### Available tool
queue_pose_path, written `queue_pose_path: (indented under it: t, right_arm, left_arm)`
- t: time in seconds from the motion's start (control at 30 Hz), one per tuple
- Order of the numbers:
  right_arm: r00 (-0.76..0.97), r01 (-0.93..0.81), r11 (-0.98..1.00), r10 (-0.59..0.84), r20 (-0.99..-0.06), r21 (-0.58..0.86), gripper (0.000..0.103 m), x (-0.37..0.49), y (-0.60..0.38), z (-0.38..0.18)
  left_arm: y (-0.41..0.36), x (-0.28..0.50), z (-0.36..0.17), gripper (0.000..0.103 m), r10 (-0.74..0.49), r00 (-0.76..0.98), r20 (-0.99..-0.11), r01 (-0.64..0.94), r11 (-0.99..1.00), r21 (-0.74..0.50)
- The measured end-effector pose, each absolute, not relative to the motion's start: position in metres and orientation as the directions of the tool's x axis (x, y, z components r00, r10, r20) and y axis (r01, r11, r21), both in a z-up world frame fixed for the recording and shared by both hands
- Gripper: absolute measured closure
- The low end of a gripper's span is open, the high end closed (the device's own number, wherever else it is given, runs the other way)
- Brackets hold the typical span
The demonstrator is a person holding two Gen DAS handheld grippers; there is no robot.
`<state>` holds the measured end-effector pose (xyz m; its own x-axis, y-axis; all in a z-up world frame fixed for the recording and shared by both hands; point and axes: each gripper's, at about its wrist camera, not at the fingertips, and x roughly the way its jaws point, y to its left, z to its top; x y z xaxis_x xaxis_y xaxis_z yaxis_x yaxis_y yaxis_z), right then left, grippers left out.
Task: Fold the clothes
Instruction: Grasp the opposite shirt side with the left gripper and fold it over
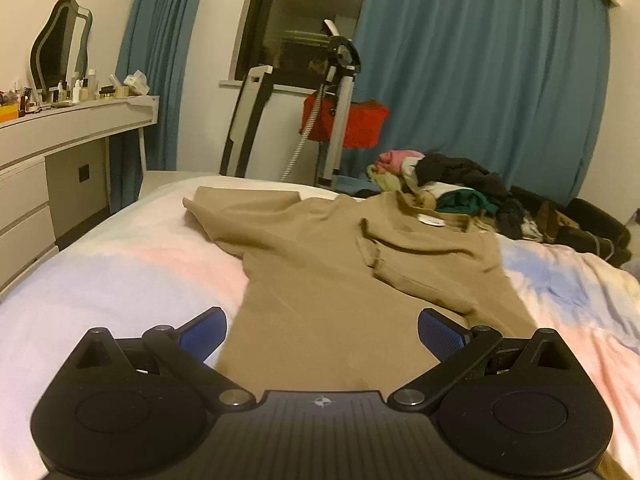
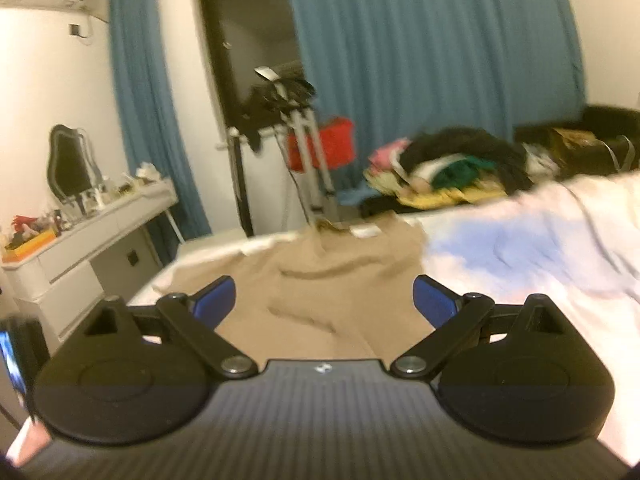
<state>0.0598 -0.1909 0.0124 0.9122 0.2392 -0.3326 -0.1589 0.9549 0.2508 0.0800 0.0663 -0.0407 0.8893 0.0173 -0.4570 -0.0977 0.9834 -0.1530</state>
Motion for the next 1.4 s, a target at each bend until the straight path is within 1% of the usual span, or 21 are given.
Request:
queue_pose_path:
  t: [0.07,0.13,0.23,0.33,0.53,0.63,0.73,0.8,0.83,0.9,0.93,1.03,1.1,1.13,1.2,1.33,1.4]
  right_arm:
    - [0.907,-0.152,0.946,0.248,-0.340,0.286,0.006,0.043,-0.209,0.008]
    - [0.909,-0.107,0.936,0.229,-0.349,0.335,0.006,0.030,-0.230,0.006]
    - [0.917,-0.059,0.916,0.207,-0.342,0.396,0.006,0.015,-0.262,0.008]
    - [0.932,-0.041,0.920,0.176,-0.316,0.391,0.006,0.007,-0.287,0.012]
    - [0.940,0.009,0.922,0.124,-0.318,0.386,0.006,0.005,-0.327,0.004]
    - [0.944,0.022,0.900,0.125,-0.305,0.435,0.006,0.005,-0.343,0.000]
    - [0.950,0.046,0.878,0.109,-0.293,0.476,0.006,0.005,-0.358,-0.003]
    - [0.951,0.064,0.864,0.099,-0.294,0.500,0.006,0.003,-0.370,-0.006]
    - [0.950,0.075,0.856,0.094,-0.297,0.512,0.006,0.003,-0.376,-0.008]
    - [0.949,0.098,0.838,0.083,-0.304,0.536,0.006,0.004,-0.386,-0.013]
    - [0.948,0.111,0.828,0.078,-0.309,0.550,0.006,0.004,-0.390,-0.016]
    - [0.943,0.136,0.797,0.078,-0.323,0.588,0.006,0.008,-0.399,-0.024]
    - [0.940,0.141,0.789,0.083,-0.331,0.598,0.006,0.010,-0.401,-0.027]
    - [0.939,0.141,0.789,0.086,-0.334,0.598,0.006,0.011,-0.401,-0.029]
    - [0.935,0.142,0.792,0.089,-0.342,0.594,0.006,0.012,-0.400,-0.031]
    - [0.933,0.137,0.792,0.098,-0.346,0.595,0.006,0.013,-0.397,-0.031]
    - [0.935,0.133,0.793,0.098,-0.341,0.595,0.006,0.011,-0.396,-0.030]
  left_arm:
    - [0.057,0.063,-0.036,0.000,-0.010,0.887,-0.463,-0.073,0.984,-0.161]
    - [0.046,0.049,-0.033,0.000,-0.048,0.878,-0.476,-0.035,0.986,-0.164]
    - [0.022,0.035,-0.031,0.000,-0.068,0.869,-0.490,0.006,0.992,-0.127]
    - [-0.009,0.029,-0.033,0.000,-0.094,0.851,-0.517,0.055,0.994,-0.090]
    - [-0.085,0.021,-0.037,0.001,-0.208,0.771,-0.603,0.160,0.978,-0.132]
    - [-0.128,0.017,-0.042,0.006,-0.264,0.710,-0.653,0.217,0.964,-0.153]
    - [-0.170,0.015,-0.051,0.013,-0.335,0.630,-0.700,0.278,0.940,-0.199]
    - [-0.193,0.011,-0.060,0.021,-0.376,0.578,-0.724,0.310,0.922,-0.232]
    - [-0.203,0.009,-0.066,0.023,-0.395,0.552,-0.735,0.327,0.913,-0.245]
    - [-0.221,0.007,-0.080,0.033,-0.416,0.513,-0.751,0.355,0.899,-0.256]
    - [-0.230,0.007,-0.087,0.035,-0.413,0.501,-0.760,0.371,0.896,-0.243]
    - [-0.243,0.005,-0.106,0.050,-0.386,0.480,-0.788,0.398,0.896,-0.197]
    - [-0.245,0.005,-0.118,0.071,-0.374,0.465,-0.803,0.413,0.893,-0.176]
    - [-0.244,0.005,-0.122,0.075,-0.371,0.461,-0.806,0.422,0.891,-0.168]
    - [-0.240,0.004,-0.124,0.094,-0.379,0.458,-0.804,0.430,0.886,-0.173]
    - [-0.223,0.001,-0.106,0.097,-0.437,0.478,-0.762,0.420,0.876,-0.238]
    - [-0.205,-0.002,-0.090,0.097,-0.483,0.480,-0.732,0.406,0.863,-0.303]
